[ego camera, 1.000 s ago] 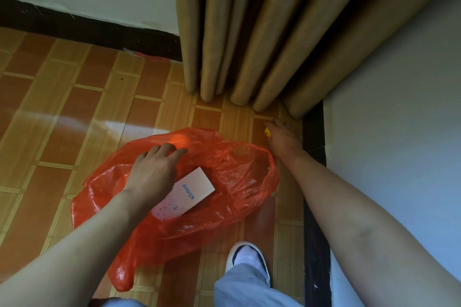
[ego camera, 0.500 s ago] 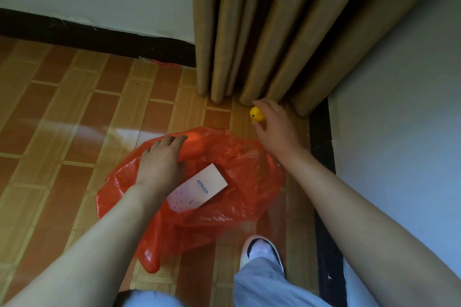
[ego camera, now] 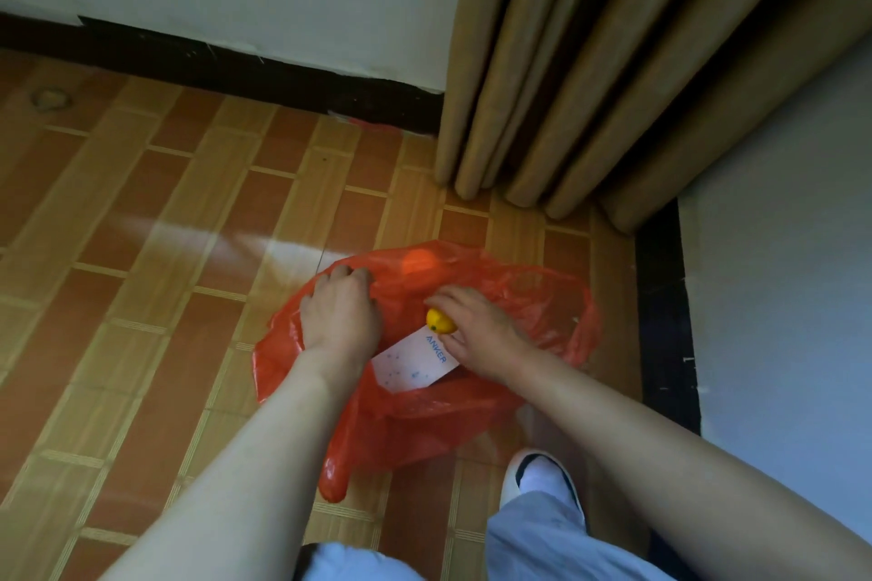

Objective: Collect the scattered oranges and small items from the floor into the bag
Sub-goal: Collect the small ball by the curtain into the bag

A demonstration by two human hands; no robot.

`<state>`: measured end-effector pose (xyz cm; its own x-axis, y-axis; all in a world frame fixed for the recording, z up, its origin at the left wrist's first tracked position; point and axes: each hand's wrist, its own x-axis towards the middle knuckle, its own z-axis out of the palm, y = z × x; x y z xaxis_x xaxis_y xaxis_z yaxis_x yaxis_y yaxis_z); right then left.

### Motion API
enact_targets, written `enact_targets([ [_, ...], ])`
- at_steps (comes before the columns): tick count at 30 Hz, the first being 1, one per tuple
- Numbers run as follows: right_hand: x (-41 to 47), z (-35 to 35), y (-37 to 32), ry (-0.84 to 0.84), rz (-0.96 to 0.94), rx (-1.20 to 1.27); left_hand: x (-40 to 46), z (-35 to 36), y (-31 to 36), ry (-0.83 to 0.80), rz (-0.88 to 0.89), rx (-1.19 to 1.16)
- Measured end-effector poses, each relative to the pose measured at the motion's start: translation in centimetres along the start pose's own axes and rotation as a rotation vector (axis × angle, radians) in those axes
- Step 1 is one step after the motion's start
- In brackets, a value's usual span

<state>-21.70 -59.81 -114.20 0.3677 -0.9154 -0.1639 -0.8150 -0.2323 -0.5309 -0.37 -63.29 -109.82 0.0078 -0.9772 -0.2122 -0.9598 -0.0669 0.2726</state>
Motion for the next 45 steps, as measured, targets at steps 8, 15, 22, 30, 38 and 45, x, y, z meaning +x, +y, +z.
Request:
enact_targets([
  [8, 1.6, 1.1, -0.4, -0.041, -0.002, -0.034, 0.3, 0.1, -0.3, 0.073, -0.005, -0.087],
  [15, 0.2, 0.7, 0.5, 0.038, -0.024, 0.007, 0.3, 0.5, -0.1, 0.074, 0.009, -0.114],
  [22, -1.0, -0.8, 1.7, 0.131, -0.013, -0.003, 0.2, 0.6, 0.5, 0.056, 0.084, -0.114],
  [30, -2.5, -4.3, 3.5, 0.228, 0.169, -0.177, -1.7, -0.7, -0.4, 0.115, 0.392, 0.119],
  [38, -3.2, -5.1, 5.2, 0.173, 0.37, -0.314, -6.0, -2.5, -2.4, -0.151, 0.451, 0.416],
  [45, -3.2, -5.3, 5.8, 0.096, 0.517, -0.381, -7.9, -1.8, -2.8, -0.229, 0.282, 0.482],
])
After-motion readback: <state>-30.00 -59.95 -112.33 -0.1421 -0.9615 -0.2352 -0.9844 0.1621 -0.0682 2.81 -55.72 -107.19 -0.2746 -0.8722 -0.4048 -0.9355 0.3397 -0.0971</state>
